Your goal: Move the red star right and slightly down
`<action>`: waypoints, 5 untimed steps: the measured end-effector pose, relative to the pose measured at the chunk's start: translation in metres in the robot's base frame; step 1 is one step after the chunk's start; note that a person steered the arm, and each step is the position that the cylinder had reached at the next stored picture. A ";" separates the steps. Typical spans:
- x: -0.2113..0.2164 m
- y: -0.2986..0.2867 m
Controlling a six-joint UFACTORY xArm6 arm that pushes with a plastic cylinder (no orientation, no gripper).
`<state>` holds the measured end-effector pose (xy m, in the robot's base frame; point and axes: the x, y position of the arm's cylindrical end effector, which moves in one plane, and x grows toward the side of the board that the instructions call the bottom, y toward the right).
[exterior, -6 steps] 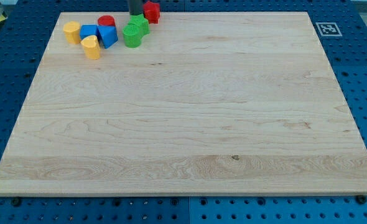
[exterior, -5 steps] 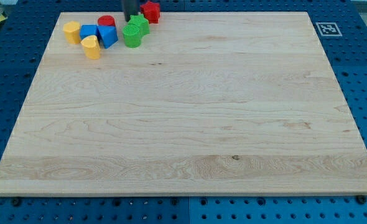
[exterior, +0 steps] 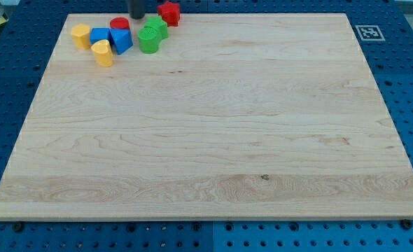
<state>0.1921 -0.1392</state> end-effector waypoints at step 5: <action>0.009 0.174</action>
